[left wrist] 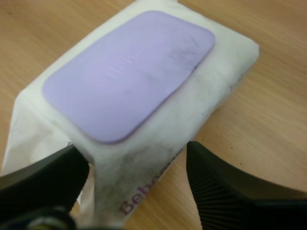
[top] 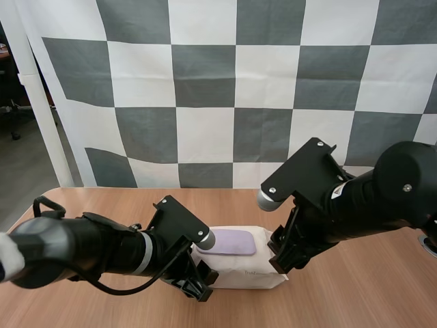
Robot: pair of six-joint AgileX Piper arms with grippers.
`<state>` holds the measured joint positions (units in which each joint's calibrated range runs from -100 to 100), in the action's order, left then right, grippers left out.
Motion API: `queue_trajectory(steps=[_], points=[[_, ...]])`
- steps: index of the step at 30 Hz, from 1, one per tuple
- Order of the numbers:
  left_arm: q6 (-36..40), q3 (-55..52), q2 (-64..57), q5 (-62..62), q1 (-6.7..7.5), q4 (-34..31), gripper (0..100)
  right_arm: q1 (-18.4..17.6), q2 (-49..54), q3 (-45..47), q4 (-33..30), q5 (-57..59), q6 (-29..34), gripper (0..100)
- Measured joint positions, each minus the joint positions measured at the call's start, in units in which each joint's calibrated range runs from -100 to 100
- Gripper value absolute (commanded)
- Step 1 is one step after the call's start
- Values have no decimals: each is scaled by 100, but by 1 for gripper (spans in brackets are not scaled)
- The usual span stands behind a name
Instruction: Open the wet wipes lid
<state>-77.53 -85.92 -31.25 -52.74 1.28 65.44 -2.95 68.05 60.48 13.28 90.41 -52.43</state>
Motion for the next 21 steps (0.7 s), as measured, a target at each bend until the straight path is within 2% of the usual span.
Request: queue_trajectory(steps=[2,5,6,11,21], points=[[-306,99,235,-141,0,0,53,0,-144,0,121,0,-125,100],[-746,141,489,-251,0,0,4,0,-332,0,329,0,-356,100],[-901,144,537,-251,0,0,0,0,-404,0,445,0,-477,100],[-1464,208,549,-271,0,0,0,0,-871,0,933,0,-1150,100],[-1483,371,549,-270,0,59,0,0,-1817,0,1153,-18,-2546,100]])
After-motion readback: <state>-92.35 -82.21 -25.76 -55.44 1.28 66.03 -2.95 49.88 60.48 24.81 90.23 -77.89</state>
